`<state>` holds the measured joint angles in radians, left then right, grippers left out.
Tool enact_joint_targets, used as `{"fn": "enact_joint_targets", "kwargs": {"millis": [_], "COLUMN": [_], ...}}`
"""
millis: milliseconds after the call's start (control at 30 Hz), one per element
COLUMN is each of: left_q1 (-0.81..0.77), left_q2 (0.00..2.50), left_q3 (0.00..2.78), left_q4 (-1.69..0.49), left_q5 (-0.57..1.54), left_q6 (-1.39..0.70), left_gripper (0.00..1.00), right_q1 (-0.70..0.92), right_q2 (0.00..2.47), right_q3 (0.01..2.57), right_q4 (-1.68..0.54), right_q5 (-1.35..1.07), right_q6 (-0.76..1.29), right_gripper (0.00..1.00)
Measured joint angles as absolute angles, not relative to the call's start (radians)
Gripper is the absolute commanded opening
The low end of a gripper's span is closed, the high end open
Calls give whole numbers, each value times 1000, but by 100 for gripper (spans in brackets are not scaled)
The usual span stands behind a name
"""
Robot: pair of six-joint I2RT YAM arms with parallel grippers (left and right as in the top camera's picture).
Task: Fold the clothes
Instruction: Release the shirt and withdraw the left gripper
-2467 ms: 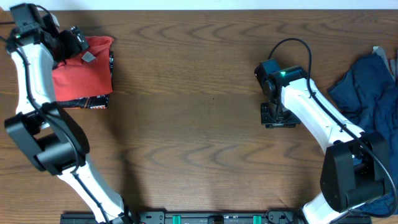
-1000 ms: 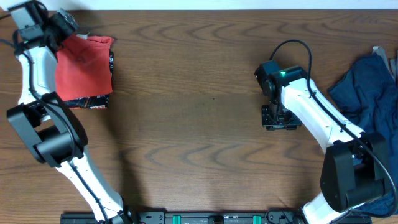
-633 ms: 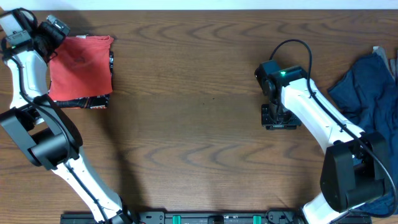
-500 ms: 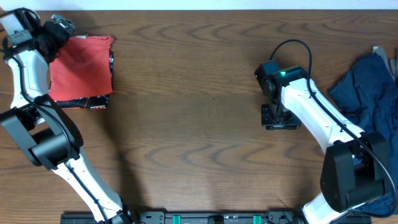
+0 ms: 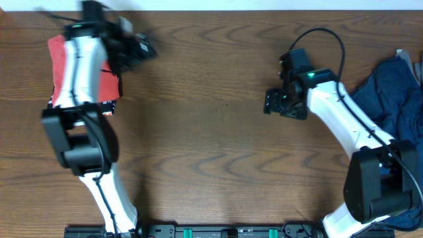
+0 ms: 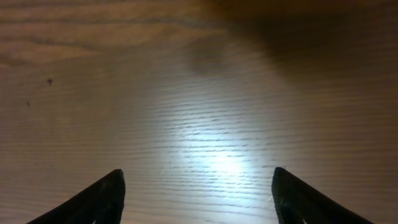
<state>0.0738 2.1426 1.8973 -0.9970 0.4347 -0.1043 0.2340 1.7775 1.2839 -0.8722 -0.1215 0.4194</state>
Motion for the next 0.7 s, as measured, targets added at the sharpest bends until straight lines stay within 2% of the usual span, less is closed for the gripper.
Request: {"fn": "enact_joint_targets", "kwargs": {"millis": [167, 367, 533, 700], "left_q1": [-47, -72, -72, -72], "left_q2": [2143, 2143, 2130, 2022], "left_q3": [1896, 1895, 1883, 1772], "left_q4": [-1272, -1612, -1612, -1611], "left_q5": [327, 245, 202, 190], "left_q6": [-67, -48, -65, -78], "left_gripper": [98, 98, 98, 98], "right_q1": [117, 12, -33, -49], "right_q2": [1777, 1777, 1777, 1743], "right_q3": [1300, 1311, 1312, 1304], "right_q4": [-955, -1166, -1322, -1322], "right_q5": [-165, -226, -342, -367], "right_q6": [332, 266, 191, 151], "right_gripper": [83, 83, 81, 79]}}
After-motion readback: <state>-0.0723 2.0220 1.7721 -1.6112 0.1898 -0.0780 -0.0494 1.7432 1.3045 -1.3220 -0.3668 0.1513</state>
